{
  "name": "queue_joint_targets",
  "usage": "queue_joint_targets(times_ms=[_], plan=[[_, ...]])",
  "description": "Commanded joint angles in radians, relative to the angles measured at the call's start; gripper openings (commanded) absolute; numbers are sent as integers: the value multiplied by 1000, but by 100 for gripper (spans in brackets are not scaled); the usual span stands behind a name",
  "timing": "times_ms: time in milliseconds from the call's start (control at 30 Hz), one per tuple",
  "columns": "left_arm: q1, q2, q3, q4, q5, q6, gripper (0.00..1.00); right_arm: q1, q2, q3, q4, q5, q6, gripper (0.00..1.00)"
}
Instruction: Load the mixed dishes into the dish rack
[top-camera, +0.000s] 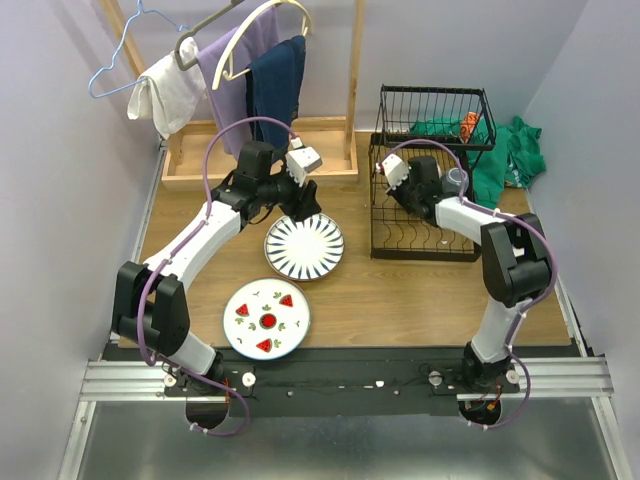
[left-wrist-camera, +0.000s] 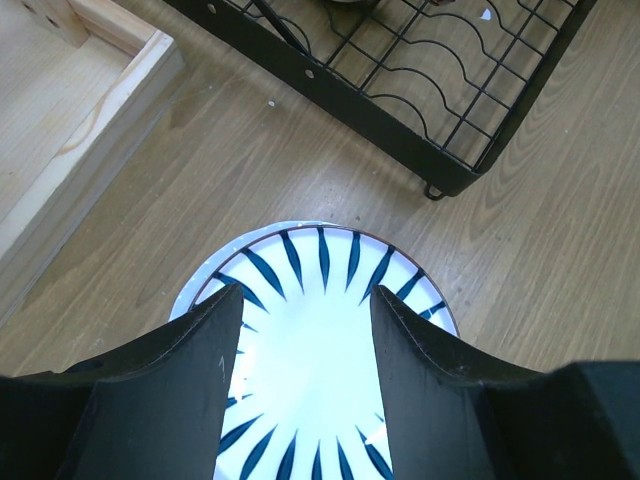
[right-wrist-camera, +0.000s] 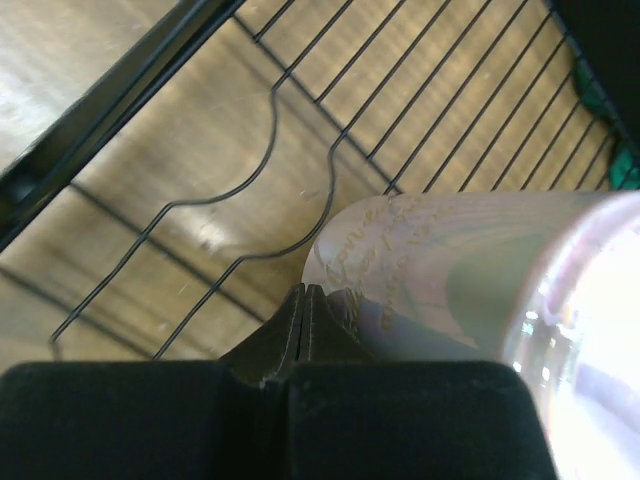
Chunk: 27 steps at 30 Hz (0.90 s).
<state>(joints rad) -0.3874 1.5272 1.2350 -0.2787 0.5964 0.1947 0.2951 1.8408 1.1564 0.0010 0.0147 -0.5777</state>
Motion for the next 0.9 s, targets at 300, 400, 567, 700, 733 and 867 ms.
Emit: queue_joint_targets(times_ms=[300, 400, 567, 700, 733, 867], plan=[[4, -24, -5, 27, -3, -1, 62, 15, -54, 42, -64, -174, -108, 0], [4, -19, -3, 42, 6, -18, 62, 15, -132, -17, -125, -190, -137, 0], [4, -13, -3, 62, 31, -32, 62, 10, -227, -98, -225, -110, -172, 0], [2, -9, -5, 73, 40, -35, 62, -22, -285, -122, -314, -88, -218, 0], [4, -6, -5, 75, 42, -34, 62, -31, -288, -124, -338, -85, -226, 0], [2, -4, -12, 93, 48, -47, 61, -88, -287, -130, -369, -67, -252, 0]])
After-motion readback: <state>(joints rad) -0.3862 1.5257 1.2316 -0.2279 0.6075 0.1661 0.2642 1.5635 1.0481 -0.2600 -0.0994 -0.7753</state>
